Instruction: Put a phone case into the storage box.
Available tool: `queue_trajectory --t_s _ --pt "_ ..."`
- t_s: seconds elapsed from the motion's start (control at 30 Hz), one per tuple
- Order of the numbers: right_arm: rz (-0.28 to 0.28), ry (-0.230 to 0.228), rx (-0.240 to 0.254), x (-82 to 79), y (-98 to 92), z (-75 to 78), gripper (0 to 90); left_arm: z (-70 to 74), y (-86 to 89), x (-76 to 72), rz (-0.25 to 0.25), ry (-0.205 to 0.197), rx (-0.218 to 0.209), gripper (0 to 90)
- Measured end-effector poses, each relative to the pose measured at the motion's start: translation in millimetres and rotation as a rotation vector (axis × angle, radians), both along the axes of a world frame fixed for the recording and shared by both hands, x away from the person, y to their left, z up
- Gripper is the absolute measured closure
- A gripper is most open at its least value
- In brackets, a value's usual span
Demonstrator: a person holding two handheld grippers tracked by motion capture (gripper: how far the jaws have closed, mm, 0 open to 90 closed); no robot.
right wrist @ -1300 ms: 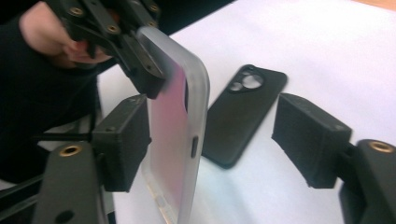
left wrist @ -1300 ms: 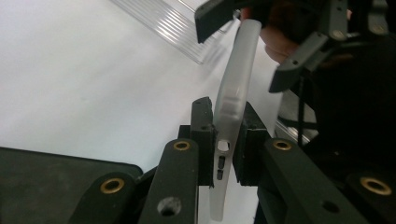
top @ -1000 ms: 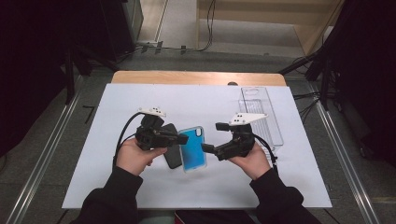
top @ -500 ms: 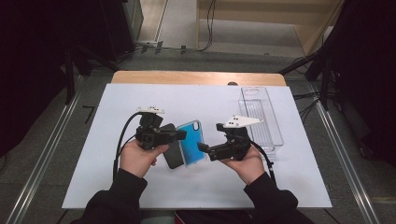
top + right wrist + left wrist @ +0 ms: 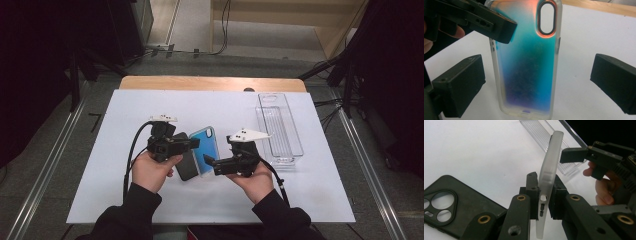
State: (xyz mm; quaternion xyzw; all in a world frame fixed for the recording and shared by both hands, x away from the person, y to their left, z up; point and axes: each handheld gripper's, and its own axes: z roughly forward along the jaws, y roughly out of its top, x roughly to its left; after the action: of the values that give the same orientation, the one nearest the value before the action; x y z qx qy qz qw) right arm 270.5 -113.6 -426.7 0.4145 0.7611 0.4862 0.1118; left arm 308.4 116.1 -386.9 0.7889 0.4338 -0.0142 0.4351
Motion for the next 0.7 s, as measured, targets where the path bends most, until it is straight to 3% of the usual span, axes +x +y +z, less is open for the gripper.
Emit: queue_trajectory --t_s 0.23,0.4,0.7 --pt "-0.013 0.005 -0.008 -0.9 8.5 -4.6 0.0 -1.0 -6.3 -2.9 -0.005 0.005 -0.002 81.3" --pt "-0.023 0.017 -0.017 -1.6 12.9 -7.1 0.0 -1.5 -8.7 -4.8 -0.022 0.026 -0.034 81.3" --pt "-0.039 0.021 -0.023 -0.5 15.7 -9.0 2.4 -1.9 -18.1 -9.9 -0.036 0.009 -0.015 81.2"
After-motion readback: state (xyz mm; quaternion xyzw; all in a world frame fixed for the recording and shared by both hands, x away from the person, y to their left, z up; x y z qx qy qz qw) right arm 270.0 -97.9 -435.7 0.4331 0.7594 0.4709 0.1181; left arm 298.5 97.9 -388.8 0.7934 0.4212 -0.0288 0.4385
